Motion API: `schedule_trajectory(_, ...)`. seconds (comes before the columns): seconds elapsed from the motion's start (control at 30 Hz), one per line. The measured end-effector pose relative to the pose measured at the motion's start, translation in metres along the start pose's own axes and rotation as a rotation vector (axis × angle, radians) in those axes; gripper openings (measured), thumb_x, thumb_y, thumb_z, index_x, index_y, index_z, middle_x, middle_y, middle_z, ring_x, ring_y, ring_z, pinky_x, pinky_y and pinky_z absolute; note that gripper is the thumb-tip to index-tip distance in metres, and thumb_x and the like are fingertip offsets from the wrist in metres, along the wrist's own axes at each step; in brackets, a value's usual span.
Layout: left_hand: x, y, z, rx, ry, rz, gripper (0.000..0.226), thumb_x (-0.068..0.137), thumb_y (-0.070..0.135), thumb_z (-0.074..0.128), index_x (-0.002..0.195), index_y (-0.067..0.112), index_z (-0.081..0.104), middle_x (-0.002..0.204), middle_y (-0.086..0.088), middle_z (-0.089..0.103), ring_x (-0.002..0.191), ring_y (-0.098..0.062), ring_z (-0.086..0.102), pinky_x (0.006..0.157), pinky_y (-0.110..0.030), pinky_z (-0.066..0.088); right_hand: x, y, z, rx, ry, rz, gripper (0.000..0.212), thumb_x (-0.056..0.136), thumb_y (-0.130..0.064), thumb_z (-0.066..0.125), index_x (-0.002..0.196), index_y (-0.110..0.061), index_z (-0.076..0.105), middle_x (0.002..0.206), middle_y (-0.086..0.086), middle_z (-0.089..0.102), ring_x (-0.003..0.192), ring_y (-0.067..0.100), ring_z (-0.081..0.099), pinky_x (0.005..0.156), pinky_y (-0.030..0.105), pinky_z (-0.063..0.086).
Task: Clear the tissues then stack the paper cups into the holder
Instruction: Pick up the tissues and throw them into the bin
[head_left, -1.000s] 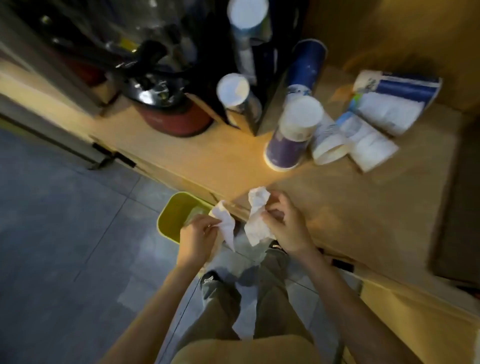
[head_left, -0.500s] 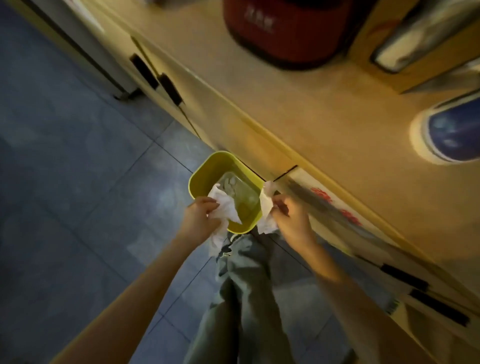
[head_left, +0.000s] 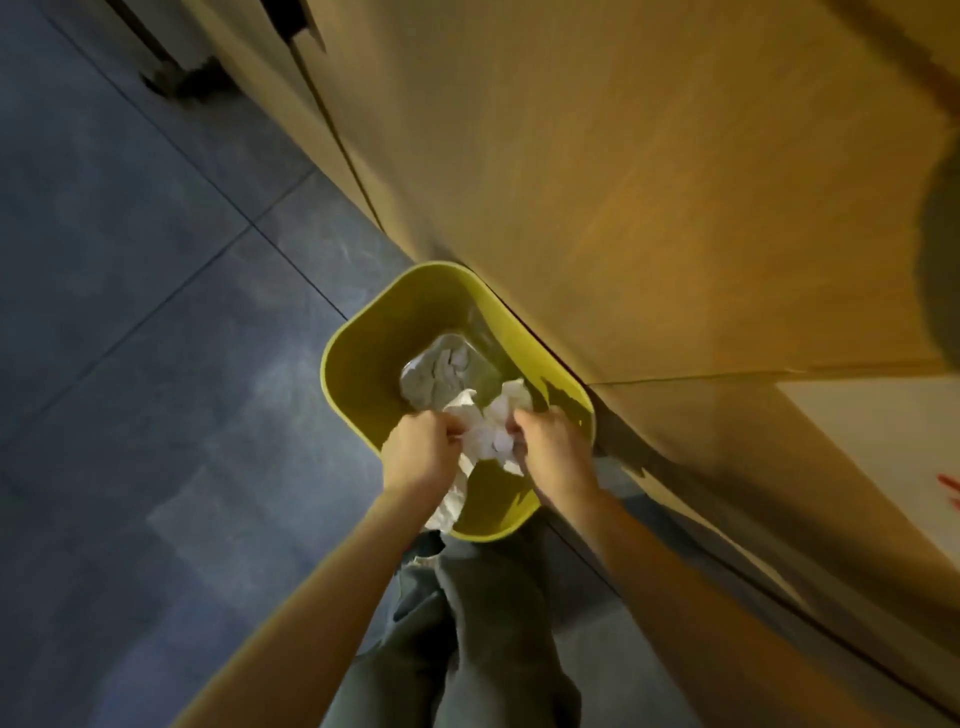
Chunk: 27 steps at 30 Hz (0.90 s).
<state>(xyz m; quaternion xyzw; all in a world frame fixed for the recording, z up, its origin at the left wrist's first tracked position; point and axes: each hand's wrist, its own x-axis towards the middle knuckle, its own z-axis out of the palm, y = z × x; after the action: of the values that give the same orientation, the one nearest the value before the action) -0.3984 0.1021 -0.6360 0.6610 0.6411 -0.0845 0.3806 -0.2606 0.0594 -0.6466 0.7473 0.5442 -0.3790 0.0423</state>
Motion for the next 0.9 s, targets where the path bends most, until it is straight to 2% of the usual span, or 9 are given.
schedule_trajectory(0.1, 0.016, -0.009, 0.02, 0.102, -0.066, -0.017, 0.025, 0.088, 0.006, 0.046, 0.096, 0.012, 0.069, 0.092, -0.01, 0.071, 0.083, -0.028, 0.066, 0.072, -0.035, 0.055, 0.019, 0.003, 0.02, -0.173, -0.157, -0.028, 0.029, 0.093, -0.007, 0.038, 0.117, -0.006, 0.054, 0.122, 0.016, 0.059, 0.118, 0.029, 0.05, 0.095, 0.037, 0.044)
schedule_trajectory(0.17, 0.02, -0.011, 0.029, 0.118, -0.123, -0.034, 0.024, 0.088, 0.005, 0.045, 0.096, 0.009, 0.067, 0.094, -0.013, 0.069, 0.087, -0.03, 0.066, 0.077, -0.04, 0.056, 0.023, 0.003, 0.023, -0.159, -0.233, -0.03, 0.032, 0.094, -0.011, 0.036, 0.12, -0.004, 0.053, 0.127, 0.017, 0.055, 0.118, 0.031, 0.051, 0.097, 0.039, 0.043)
schedule_trajectory(0.23, 0.019, -0.01, 0.032, 0.127, -0.201, -0.061, 0.023, 0.09, 0.01, 0.048, 0.108, 0.008, 0.061, 0.105, -0.014, 0.067, 0.095, -0.029, 0.064, 0.084, -0.039, 0.055, 0.022, 0.0, 0.021, -0.153, -0.274, -0.034, 0.034, 0.093, -0.005, 0.035, 0.124, -0.004, 0.049, 0.135, 0.017, 0.046, 0.122, 0.032, 0.048, 0.101, 0.04, 0.04)
schedule_trajectory(0.37, 0.007, 0.001, 0.021, 0.167, -0.364, -0.027, 0.039, 0.091, 0.017, 0.049, 0.13, 0.014, 0.044, 0.128, -0.016, 0.054, 0.115, -0.033, 0.054, 0.097, -0.04, 0.046, 0.01, 0.001, 0.005, -0.023, -0.17, 0.007, 0.035, 0.09, 0.004, 0.038, 0.122, -0.003, 0.049, 0.131, 0.018, 0.048, 0.119, 0.033, 0.05, 0.097, 0.038, 0.043)
schedule_trajectory(0.47, -0.012, 0.012, -0.001, 0.158, -0.309, 0.0, 0.027, 0.092, 0.018, 0.044, 0.109, 0.002, 0.058, 0.114, -0.02, 0.063, 0.103, -0.033, 0.059, 0.085, -0.037, 0.047, -0.011, -0.004, -0.021, 0.045, -0.109, -0.007, 0.029, 0.091, -0.001, 0.041, 0.118, -0.001, 0.051, 0.125, 0.019, 0.055, 0.115, 0.032, 0.053, 0.094, 0.037, 0.043)
schedule_trajectory(0.53, -0.03, 0.021, -0.021, 0.099, -0.302, -0.007, 0.03, 0.092, 0.023, 0.044, 0.099, -0.001, 0.061, 0.103, -0.019, 0.066, 0.095, -0.033, 0.061, 0.079, -0.035, 0.047, -0.029, -0.011, -0.043, 0.113, -0.037, -0.006, 0.026, 0.093, -0.009, 0.04, 0.114, -0.002, 0.055, 0.117, 0.018, 0.061, 0.108, 0.032, 0.057, 0.086, 0.039, 0.046)
schedule_trajectory(0.67, -0.068, 0.049, -0.074, -0.005, -0.251, 0.038, 0.028, 0.091, 0.026, 0.048, 0.105, 0.008, 0.064, 0.106, -0.017, 0.068, 0.092, -0.027, 0.061, 0.081, -0.033, 0.049, -0.075, -0.028, -0.095, 0.213, 0.148, -0.005, 0.026, 0.095, -0.021, 0.039, 0.099, -0.003, 0.057, 0.094, 0.02, 0.067, 0.088, 0.036, 0.061, 0.062, 0.033, 0.037)
schedule_trajectory(0.77, -0.1, 0.083, -0.124, -0.025, -0.187, 0.11, 0.029, 0.091, 0.026, 0.049, 0.108, 0.008, 0.065, 0.108, -0.016, 0.068, 0.099, -0.03, 0.061, 0.086, -0.035, 0.048, -0.117, -0.049, -0.14, 0.325, 0.262, 0.001, 0.029, 0.094, -0.025, 0.041, 0.096, -0.003, 0.059, 0.091, 0.023, 0.067, 0.086, 0.038, 0.061, 0.064, 0.038, 0.041)
schedule_trajectory(0.9, -0.143, 0.147, -0.194, 0.003, -0.153, 0.308, 0.027, 0.089, 0.027, 0.051, 0.091, 0.006, 0.067, 0.091, -0.017, 0.071, 0.088, -0.03, 0.063, 0.072, -0.032, 0.044, -0.177, -0.078, -0.198, 0.556, 0.464, 0.047, 0.023, 0.091, -0.023, 0.05, 0.09, -0.004, 0.063, 0.078, 0.023, 0.068, 0.075, 0.037, 0.064, 0.06, 0.036, 0.039)
